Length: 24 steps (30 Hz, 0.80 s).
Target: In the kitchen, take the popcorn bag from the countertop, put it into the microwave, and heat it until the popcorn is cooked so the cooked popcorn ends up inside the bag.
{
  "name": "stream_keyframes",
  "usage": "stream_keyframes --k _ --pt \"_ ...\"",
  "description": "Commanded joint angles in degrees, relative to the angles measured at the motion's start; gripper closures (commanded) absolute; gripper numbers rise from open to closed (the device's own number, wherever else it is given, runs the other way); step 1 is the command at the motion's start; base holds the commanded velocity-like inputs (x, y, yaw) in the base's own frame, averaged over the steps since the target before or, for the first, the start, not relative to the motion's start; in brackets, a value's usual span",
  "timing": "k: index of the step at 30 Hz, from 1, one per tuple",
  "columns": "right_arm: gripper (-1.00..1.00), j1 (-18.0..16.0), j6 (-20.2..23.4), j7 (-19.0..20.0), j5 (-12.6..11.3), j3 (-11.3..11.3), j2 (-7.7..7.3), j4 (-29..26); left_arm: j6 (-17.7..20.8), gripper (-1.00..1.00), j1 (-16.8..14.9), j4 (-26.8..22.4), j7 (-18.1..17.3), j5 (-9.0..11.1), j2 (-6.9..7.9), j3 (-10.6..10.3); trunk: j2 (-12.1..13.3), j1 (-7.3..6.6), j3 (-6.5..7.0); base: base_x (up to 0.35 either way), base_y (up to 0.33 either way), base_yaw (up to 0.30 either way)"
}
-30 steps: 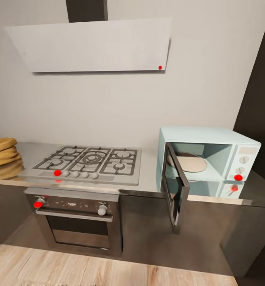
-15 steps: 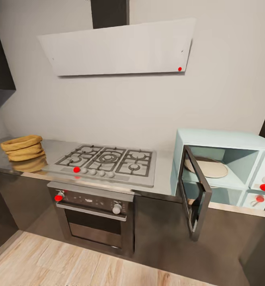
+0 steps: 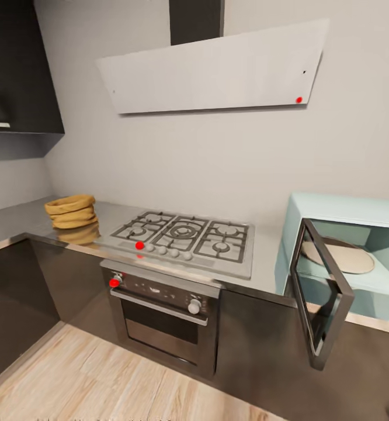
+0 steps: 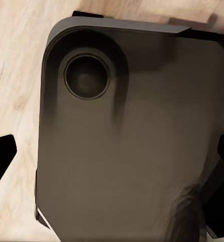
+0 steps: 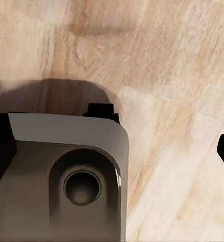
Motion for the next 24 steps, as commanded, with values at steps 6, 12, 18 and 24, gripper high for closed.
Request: stream_keyframes --k 6,12,18,24 --pt "-1.0 -0.1 -0.4 0.0 0.2 -0.4 -0.08 0.2 -0.1 -1.0 0.0 0.0 -0.2 0.3 -0.01 0.4 0.0 0.0 -0.05 0.0 0.0 0.275" --pt "-1.0 -0.1 -0.4 0.0 0.2 -0.4 -0.07 0.2 -0.1 -1.0 0.0 0.0 -0.2 0.3 -0.01 0.4 0.0 0.0 -0.05 0.0 0.0 0.275" --pt "-1.0 -0.1 -0.5 0.0 0.2 -0.4 -0.07 0.2 -0.1 -1.0 0.0 0.0 -0.2 0.3 -0.01 0.4 0.0 0.0 -0.05 0.0 0.0 0.275" --pt "-1.0 -0.1 -0.4 0.0 0.2 -0.4 -0.07 0.2 -0.1 -1.0 0.0 0.0 -0.1 0.4 -0.01 0.4 0.0 0.0 -0.05 0.0 0.0 0.275"
